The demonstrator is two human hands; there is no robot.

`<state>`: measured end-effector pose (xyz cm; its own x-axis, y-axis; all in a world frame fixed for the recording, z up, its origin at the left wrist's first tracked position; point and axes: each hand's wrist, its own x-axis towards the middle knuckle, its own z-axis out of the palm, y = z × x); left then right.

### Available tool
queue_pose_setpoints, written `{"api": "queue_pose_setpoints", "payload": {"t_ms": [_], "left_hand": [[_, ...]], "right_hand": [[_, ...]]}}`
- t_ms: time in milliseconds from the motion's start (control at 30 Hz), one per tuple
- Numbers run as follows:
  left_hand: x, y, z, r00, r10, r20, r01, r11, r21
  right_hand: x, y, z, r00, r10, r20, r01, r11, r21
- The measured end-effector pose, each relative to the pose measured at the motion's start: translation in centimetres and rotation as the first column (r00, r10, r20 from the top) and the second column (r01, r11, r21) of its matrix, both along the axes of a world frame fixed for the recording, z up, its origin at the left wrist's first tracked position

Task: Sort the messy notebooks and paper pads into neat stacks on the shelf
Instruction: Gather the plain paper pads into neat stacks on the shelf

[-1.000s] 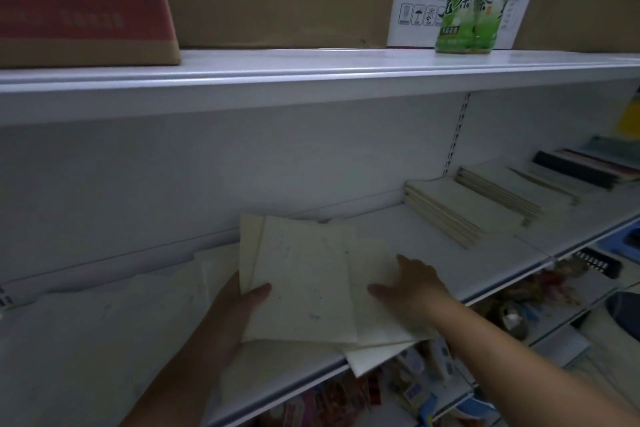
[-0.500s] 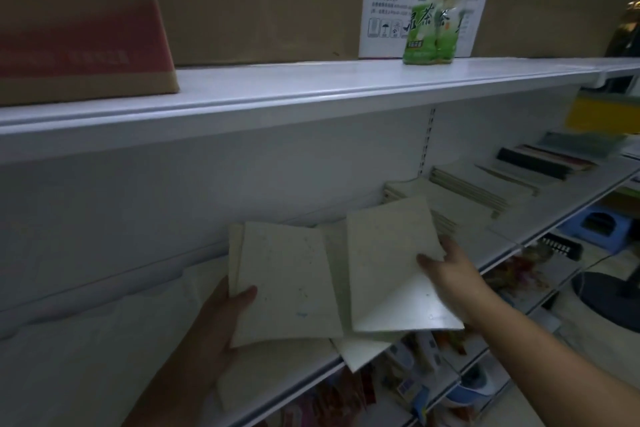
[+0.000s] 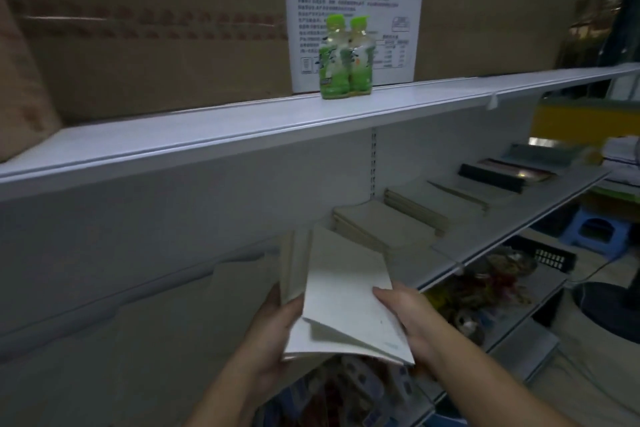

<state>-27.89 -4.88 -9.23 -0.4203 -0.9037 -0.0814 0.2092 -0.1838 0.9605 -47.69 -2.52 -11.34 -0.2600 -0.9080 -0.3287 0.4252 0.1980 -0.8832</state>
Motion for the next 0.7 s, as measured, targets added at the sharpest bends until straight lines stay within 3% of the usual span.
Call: {"api": "queue_pose_setpoints", "payload": {"t_ms": [233, 467, 700], "left_hand": [[-11.3, 3.2, -0.7, 0.988, -0.131, 0.087, 0.128, 0.991, 0.045], [-21.8, 2.7, -1.4, 0.957, -0.289, 0.038, 0.262, 0.911, 0.319], [-30.6, 1.6, -2.8, 0.964, -0.262, 0.035, 0.243, 0.932, 0.270]], "right_hand": [[-10.8, 4.7, 0.1, 0.992, -0.117, -0.046, 0.117, 0.993, -0.002], [-19.9, 8.6, 0.3, 0.946, -0.191, -0.262, 0.192, 0.981, -0.024], [-26.3, 8.2, 1.2, 0.932, -0.212, -0.293, 0.212, 0.977, -0.031]]}}
